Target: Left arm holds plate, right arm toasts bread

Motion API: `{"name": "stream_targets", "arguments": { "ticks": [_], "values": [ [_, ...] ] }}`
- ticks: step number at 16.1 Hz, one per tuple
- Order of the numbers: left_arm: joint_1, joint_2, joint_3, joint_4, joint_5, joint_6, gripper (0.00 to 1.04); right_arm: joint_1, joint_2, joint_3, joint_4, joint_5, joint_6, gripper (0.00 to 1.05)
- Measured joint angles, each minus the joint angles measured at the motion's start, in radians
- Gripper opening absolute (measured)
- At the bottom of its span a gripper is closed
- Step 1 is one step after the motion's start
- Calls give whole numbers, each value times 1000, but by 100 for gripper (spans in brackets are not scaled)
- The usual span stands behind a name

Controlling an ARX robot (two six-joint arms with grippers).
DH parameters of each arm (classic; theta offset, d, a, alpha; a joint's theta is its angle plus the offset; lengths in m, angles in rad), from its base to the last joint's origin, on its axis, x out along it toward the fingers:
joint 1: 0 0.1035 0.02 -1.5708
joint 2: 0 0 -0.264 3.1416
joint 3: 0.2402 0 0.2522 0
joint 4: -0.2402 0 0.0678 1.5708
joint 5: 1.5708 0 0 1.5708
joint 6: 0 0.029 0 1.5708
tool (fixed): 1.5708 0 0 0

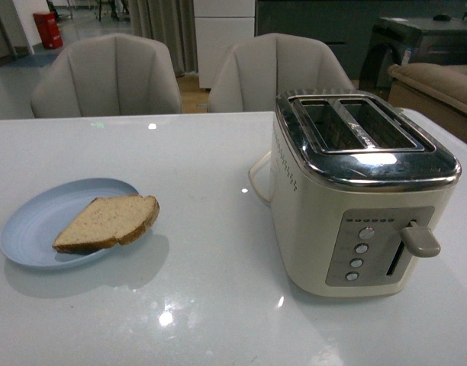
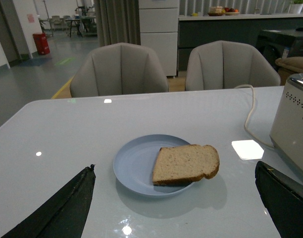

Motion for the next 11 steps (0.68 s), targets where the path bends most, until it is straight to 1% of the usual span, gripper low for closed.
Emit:
{"name": "stream_targets", "arguments": {
  "ticks": [11],
  "values": [
    [0, 0, 0, 0, 0, 0, 98, 0, 0, 0, 0, 0, 0, 98]
  ]
}}
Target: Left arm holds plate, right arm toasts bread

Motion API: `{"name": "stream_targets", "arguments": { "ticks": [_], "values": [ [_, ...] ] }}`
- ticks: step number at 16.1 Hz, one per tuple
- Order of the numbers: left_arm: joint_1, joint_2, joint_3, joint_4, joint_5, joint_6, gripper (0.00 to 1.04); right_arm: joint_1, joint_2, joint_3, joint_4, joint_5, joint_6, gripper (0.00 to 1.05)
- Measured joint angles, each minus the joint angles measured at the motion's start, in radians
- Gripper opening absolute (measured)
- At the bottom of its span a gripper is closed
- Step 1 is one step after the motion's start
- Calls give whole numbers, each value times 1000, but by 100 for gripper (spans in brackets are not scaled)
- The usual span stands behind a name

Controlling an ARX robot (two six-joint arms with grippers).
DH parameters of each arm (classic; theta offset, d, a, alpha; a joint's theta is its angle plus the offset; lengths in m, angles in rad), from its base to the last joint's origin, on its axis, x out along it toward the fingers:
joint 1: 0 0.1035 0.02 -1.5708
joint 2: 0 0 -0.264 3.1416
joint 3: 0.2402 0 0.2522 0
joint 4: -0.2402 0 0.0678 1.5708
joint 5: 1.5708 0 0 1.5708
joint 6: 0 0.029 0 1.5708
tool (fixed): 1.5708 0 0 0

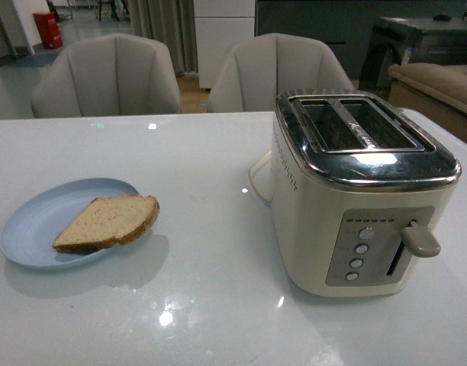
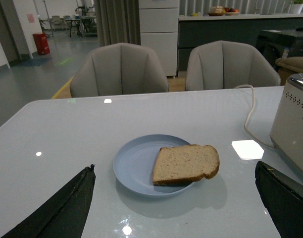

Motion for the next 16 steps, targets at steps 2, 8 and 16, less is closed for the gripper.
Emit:
{"name": "stream_targets", "arguments": {
  "ticks": [2, 8, 16],
  "values": [
    [0, 0, 0, 0, 0, 0, 98, 0, 0, 0, 0, 0, 0, 98],
    [0, 0, 0, 0, 0, 0, 98, 0, 0, 0, 0, 0, 0, 98],
    [0, 0, 0, 0, 0, 0, 98, 0, 0, 0, 0, 0, 0, 98]
  ]
}}
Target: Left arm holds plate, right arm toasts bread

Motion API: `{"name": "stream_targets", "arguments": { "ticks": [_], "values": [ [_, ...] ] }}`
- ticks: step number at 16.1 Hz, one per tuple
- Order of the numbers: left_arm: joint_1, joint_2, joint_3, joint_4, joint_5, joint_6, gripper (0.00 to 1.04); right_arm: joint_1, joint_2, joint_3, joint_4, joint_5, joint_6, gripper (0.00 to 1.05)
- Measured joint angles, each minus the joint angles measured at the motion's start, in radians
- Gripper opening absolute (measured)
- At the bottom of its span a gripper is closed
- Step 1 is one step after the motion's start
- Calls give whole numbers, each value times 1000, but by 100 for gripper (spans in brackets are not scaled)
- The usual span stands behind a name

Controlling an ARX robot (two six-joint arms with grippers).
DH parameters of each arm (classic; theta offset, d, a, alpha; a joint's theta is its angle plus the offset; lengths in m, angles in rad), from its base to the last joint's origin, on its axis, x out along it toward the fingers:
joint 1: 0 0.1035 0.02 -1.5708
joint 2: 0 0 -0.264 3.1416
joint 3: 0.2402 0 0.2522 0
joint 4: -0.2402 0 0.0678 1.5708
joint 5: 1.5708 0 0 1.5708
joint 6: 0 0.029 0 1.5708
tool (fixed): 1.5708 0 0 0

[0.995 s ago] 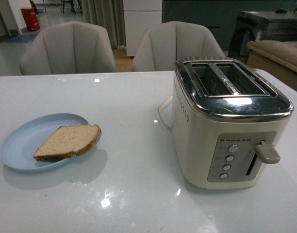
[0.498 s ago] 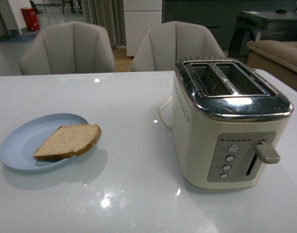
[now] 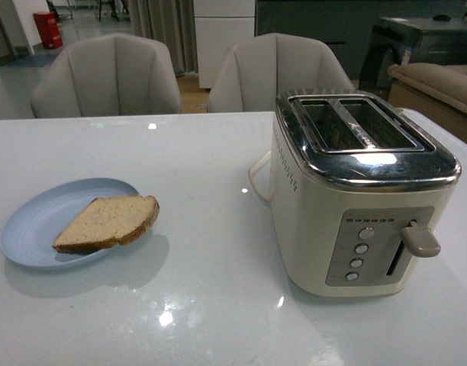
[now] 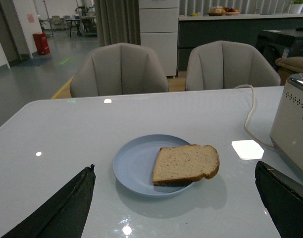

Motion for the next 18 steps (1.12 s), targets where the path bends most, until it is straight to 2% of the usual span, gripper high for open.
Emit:
{"name": "stream_targets", "arguments": {
  "ticks": [6, 7, 11, 12, 14, 16, 18],
  "values": [
    [0, 5, 6, -32, 0, -10, 98, 0, 0, 0, 0, 0, 0, 98],
    [-21, 72, 49, -141, -4, -73, 98, 0, 0, 0, 0, 0, 0, 98],
    [-138, 99, 105, -123, -76, -153, 98, 0, 0, 0, 0, 0, 0, 98],
    [-149, 145, 100, -54, -76, -154, 98, 0, 0, 0, 0, 0, 0, 98],
    [-98, 364, 100, 173, -24, -148, 98, 0, 0, 0, 0, 0, 0, 98],
    [-20, 713, 150, 476, 71, -115, 98, 0, 0, 0, 0, 0, 0, 98],
    [60, 1149, 325, 770, 136, -76, 98, 0, 0, 0, 0, 0, 0, 98]
  ]
}}
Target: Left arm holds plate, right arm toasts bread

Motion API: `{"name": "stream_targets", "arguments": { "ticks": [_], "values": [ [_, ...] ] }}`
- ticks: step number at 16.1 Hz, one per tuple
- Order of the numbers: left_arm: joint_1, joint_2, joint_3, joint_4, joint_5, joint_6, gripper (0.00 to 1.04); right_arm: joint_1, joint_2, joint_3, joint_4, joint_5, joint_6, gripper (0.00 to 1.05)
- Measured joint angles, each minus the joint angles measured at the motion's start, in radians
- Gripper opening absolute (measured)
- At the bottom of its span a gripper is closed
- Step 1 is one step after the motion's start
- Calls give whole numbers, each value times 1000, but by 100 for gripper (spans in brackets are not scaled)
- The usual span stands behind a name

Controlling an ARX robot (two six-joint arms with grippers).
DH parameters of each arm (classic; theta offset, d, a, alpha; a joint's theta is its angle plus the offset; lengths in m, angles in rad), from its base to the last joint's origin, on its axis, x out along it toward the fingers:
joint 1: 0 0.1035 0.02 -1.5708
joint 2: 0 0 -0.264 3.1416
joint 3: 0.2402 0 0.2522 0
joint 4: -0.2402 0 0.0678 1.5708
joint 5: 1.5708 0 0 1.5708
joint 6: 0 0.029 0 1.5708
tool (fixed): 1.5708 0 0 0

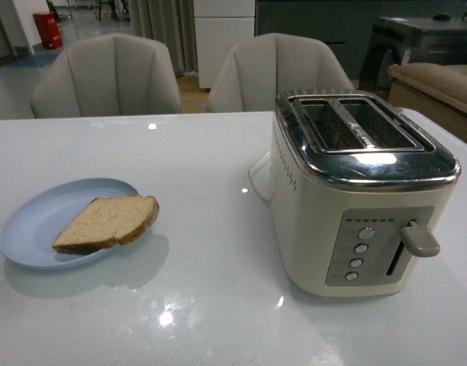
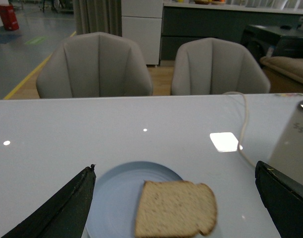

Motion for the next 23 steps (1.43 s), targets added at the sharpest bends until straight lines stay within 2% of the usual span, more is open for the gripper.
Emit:
{"name": "stream_targets", "arguments": {
  "ticks": [1, 4, 8, 14, 18, 22, 23],
  "values": [
    [20, 180, 90, 56, 12, 15, 98, 0, 0, 0, 0, 0, 0, 98],
    [69, 696, 376, -9, -8, 61, 98, 0, 0, 0, 0, 0, 0, 98],
    [98, 977, 654, -50, -8, 111, 98, 0, 0, 0, 0, 0, 0, 98],
    [167, 1148, 799, -58, 15, 128, 98, 0, 0, 0, 0, 0, 0, 98],
    [195, 1197, 803, -14, 100, 131, 98, 0, 0, 0, 0, 0, 0, 98],
    [211, 1210, 803, -7, 121, 136, 98, 0, 0, 0, 0, 0, 0, 98],
    [211, 1213, 802, 0, 121, 136, 88, 0, 0, 0, 0, 0, 0, 98]
  ]
}}
